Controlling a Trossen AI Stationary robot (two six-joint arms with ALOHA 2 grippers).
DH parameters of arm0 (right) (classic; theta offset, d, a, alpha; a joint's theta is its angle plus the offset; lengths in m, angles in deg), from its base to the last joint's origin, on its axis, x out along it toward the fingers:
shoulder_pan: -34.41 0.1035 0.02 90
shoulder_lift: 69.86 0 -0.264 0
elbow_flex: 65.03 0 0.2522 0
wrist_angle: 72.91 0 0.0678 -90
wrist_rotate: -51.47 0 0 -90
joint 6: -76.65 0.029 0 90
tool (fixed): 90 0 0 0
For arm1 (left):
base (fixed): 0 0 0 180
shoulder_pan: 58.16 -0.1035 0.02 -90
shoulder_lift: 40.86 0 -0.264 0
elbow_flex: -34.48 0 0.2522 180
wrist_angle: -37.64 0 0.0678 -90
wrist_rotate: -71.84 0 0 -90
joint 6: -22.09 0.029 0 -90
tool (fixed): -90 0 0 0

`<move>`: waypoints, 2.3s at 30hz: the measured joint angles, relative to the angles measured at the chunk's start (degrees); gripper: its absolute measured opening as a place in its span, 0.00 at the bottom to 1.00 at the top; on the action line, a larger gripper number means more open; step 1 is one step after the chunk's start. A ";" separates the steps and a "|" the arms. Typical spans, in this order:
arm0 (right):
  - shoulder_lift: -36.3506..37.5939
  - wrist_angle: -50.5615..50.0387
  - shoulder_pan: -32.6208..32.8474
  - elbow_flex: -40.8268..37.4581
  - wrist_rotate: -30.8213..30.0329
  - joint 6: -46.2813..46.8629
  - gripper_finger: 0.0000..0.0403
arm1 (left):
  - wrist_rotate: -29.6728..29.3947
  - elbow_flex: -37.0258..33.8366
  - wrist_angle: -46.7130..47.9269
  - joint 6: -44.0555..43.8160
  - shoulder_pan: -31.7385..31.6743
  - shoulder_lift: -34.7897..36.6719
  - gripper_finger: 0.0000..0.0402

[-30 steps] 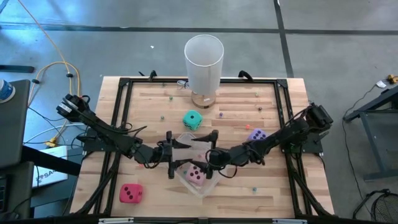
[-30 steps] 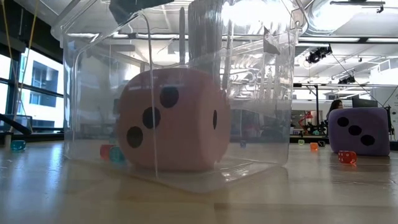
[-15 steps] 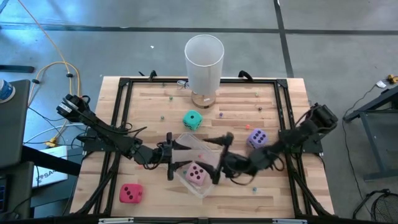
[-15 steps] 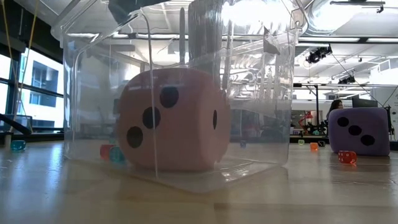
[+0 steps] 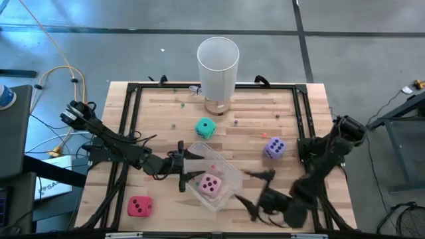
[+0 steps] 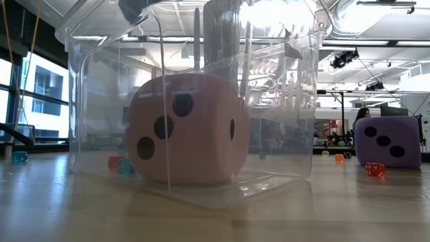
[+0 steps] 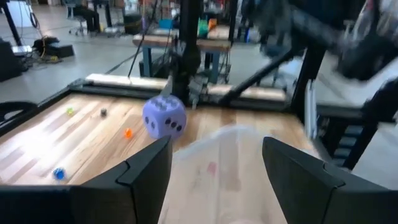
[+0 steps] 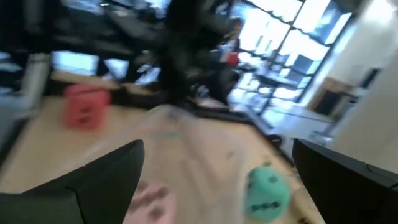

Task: Pick & Place Dice
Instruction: Put the small red dice into transparent bin

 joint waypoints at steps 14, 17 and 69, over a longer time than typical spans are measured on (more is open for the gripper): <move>0.48 -51.28 1.24 -7.98 20.16 67.37 0.99 | 1.15 0.02 -5.03 -6.03 0.09 0.00 0.60; 0.50 -58.86 -0.89 -9.55 17.99 86.81 0.99 | 1.13 0.02 -5.19 -6.05 0.04 0.00 0.60; -11.17 -41.20 -12.27 -12.39 39.48 77.19 0.35 | -0.08 0.02 -3.53 -3.14 9.09 6.83 0.60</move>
